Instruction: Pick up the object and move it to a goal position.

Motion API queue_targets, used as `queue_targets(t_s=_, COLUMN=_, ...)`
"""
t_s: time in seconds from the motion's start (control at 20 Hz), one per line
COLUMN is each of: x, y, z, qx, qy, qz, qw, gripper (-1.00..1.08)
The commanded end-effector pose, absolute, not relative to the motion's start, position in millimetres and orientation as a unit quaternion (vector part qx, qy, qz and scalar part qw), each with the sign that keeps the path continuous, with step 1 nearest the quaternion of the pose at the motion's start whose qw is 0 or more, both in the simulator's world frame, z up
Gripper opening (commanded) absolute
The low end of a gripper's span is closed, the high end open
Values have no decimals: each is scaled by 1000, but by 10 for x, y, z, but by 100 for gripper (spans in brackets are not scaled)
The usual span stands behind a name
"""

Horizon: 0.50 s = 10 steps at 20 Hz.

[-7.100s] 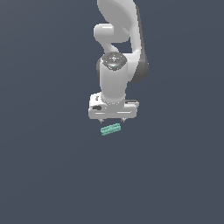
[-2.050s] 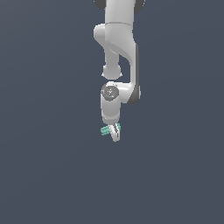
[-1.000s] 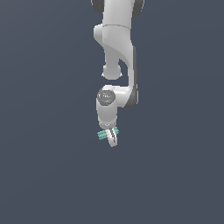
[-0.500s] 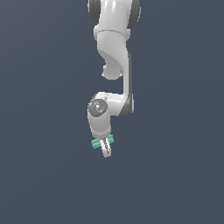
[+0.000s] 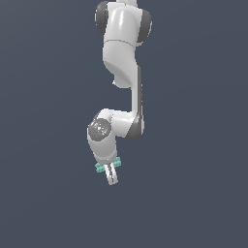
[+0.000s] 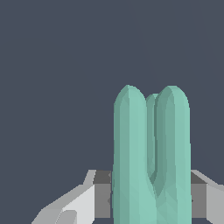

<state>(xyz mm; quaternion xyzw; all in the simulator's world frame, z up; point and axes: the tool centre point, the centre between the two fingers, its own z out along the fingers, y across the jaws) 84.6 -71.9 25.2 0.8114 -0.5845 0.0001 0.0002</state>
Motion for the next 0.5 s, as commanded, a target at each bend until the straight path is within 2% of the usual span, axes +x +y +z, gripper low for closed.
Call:
queue_targets(t_s=0.0, x=912, y=-749, z=254, qx=812, qy=-584, qz=0, qw=0, gripper=-100)
queue_targets(t_s=0.45, x=1002, y=-792, z=256, qx=812, qy=-584, qz=0, qw=0, gripper=-100)
